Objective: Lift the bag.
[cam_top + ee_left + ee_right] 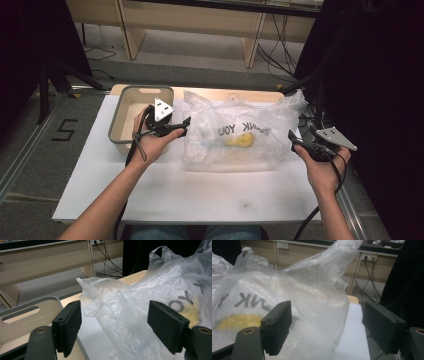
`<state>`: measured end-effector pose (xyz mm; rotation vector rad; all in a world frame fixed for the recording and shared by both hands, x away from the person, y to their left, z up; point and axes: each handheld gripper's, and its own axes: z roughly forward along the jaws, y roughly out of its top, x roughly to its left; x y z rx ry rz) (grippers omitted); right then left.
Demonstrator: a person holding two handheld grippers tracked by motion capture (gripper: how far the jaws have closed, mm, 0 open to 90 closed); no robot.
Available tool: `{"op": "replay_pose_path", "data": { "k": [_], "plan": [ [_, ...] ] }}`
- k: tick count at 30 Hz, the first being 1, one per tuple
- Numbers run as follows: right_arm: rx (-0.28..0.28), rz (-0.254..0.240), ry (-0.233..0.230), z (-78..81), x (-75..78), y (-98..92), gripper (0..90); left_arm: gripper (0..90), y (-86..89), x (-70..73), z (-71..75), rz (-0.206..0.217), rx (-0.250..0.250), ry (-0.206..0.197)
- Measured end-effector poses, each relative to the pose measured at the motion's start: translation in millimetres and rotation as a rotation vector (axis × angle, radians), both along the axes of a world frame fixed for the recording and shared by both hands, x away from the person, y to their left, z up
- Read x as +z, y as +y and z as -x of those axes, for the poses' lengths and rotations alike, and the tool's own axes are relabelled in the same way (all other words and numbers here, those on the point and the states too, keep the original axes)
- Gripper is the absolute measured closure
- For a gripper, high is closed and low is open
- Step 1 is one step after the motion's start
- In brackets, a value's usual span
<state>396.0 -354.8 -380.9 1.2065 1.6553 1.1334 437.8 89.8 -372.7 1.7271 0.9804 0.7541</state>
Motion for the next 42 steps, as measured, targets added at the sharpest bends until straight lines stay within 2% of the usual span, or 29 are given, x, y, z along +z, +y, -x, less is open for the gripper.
{"op": "replay_pose_path", "data": {
  "k": [7, 21, 35, 42],
  "plan": [
    [0.022, 0.001, 0.016, 5.6, -4.7, -1.9, 26.2, 26.8, 3.2, -1.7, 4.0, -0.009, -0.012, 0.002],
    [0.091, 0.01, 0.037, 12.2, -8.6, 4.8, 27.5, 26.8, 12.6, -5.9, 15.6, -0.025, -0.042, 0.036],
    [0.156, 0.02, 0.072, 21.1, -13.6, 7.5, 29.1, 26.6, 25.4, -15.1, 28.3, -0.069, -0.066, 0.047],
    [0.202, 0.027, 0.105, 24.0, -19.8, 10.8, 29.4, 26.6, 29.5, -18.3, 35.0, -0.075, -0.085, 0.058]
  ]
}}
